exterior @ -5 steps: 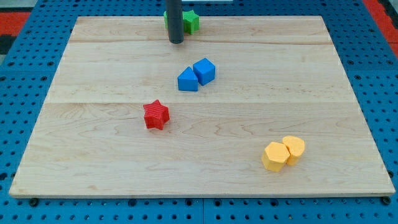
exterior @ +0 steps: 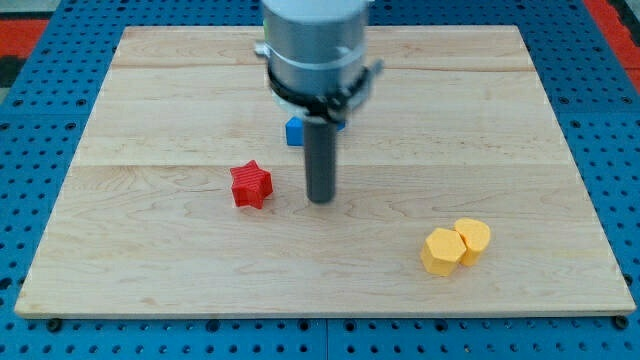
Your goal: Move the red star towards red circle
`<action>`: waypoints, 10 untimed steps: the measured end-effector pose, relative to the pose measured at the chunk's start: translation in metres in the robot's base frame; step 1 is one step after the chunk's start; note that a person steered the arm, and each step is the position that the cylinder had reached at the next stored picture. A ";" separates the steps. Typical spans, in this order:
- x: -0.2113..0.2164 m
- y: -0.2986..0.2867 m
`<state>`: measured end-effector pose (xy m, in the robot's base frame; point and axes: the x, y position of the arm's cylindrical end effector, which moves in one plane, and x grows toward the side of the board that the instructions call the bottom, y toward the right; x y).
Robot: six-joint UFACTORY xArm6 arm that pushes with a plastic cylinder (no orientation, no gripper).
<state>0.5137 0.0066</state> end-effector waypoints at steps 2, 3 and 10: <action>-0.016 -0.089; -0.060 -0.090; -0.198 -0.088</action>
<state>0.3152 -0.0810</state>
